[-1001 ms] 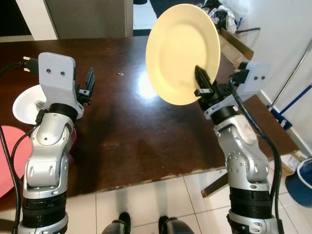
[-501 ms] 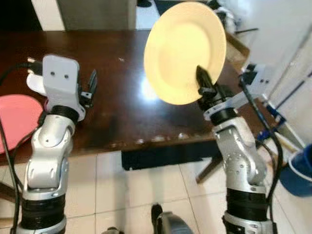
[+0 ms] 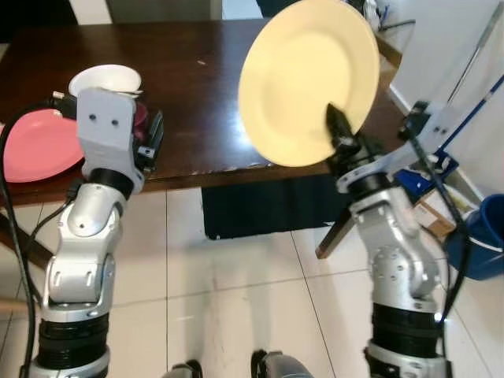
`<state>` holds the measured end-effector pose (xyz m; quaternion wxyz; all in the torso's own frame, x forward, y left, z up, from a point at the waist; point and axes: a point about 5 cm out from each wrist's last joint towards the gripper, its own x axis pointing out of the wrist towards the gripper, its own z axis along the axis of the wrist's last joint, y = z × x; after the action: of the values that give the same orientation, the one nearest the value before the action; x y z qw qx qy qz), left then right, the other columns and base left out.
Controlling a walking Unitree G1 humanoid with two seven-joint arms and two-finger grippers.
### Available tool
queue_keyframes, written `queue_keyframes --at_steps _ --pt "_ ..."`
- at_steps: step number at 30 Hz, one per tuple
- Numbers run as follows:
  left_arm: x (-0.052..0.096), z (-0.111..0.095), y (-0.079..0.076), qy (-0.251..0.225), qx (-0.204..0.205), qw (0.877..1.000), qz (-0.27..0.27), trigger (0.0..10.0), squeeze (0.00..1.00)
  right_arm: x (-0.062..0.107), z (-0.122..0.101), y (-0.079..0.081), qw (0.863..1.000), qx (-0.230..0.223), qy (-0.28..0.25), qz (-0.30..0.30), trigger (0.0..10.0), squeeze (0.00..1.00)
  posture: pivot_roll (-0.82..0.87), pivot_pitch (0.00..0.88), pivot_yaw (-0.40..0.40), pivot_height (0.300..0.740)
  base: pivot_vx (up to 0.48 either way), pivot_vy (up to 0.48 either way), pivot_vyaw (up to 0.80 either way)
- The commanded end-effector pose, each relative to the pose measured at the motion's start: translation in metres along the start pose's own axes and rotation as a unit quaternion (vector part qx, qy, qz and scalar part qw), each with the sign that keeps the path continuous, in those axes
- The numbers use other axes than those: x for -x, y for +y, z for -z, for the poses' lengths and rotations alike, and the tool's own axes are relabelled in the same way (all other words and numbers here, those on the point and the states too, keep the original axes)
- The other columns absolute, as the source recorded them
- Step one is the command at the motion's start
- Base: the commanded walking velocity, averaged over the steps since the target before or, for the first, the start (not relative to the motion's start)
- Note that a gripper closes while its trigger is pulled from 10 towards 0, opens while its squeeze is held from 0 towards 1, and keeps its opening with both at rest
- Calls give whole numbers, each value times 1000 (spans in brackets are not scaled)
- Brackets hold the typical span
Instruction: Setting the table
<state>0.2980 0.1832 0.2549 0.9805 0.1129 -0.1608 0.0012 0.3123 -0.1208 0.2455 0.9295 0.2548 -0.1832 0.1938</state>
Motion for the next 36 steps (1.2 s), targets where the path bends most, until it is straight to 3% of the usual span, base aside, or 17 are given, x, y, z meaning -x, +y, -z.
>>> queue_keyframes --at_steps 1,14,26,36 --pt "2 2 0 4 0 1000 2 10000 0 2 -1 1 1000 -4 -1 -2 10000 0 -79 81 19 740 -371 0 0" --pt "2 2 -1 4 0 1000 5 10000 0 1 0 1 1000 -13 2 -2 10000 0 -79 83 19 740 -354 0 0" --pt "4 3 -10 9 10 999 31 10000 0 1 -1 -2 1000 -19 2 2 10000 0 -80 80 16 740 0 0 0" --pt "6 9 -10 20 0 999 25 10000 0 1 1 3 1000 -15 13 -21 10000 0 -81 74 12 740 0 0 789"
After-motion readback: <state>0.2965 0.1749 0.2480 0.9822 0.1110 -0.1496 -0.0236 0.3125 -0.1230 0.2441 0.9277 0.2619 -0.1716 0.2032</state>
